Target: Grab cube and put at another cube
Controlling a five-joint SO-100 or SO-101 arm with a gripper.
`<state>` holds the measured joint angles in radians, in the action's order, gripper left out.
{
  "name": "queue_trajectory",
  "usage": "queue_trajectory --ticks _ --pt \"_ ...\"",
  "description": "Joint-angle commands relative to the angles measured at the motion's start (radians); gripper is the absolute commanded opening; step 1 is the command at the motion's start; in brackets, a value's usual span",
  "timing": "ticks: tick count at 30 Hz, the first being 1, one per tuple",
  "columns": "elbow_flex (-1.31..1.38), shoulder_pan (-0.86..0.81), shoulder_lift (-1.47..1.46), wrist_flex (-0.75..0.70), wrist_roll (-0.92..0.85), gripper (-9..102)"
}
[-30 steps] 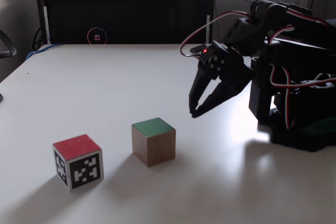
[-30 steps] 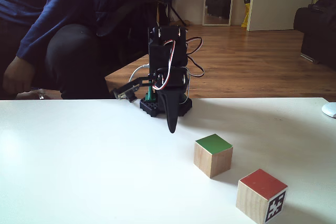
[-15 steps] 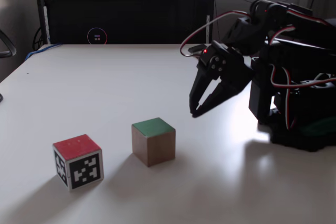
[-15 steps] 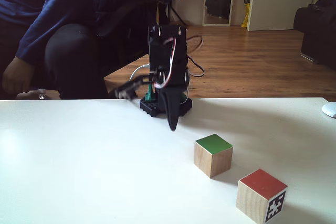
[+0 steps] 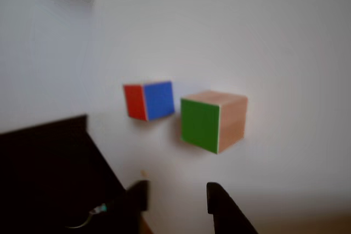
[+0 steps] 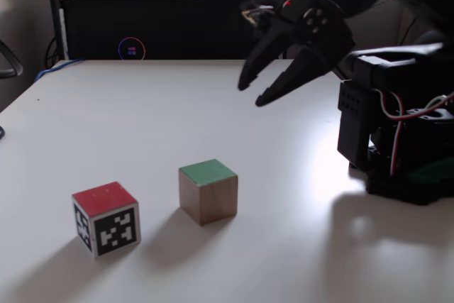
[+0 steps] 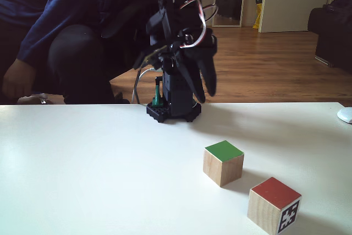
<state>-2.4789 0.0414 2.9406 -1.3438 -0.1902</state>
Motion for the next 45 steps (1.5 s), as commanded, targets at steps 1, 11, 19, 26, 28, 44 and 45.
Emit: queue_trajectory --ticks 1,11,19,26,28,44,45 --pt "0.117 -0.002 -0.235 0.015 -0.018 27" --pt "0.342 -0.008 -0.618 -0.017 -0.084 40" --pt "0.419 0.032 -0.81 -0.011 -0.081 47" --pt "0.491 0.072 -1.012 0.014 0.009 50" --pt "0.522 0.071 -1.069 0.018 0.021 51" --pt "0.583 0.021 -1.295 0.1 -0.008 51" --pt "0.58 0.025 -1.302 0.106 -0.008 51"
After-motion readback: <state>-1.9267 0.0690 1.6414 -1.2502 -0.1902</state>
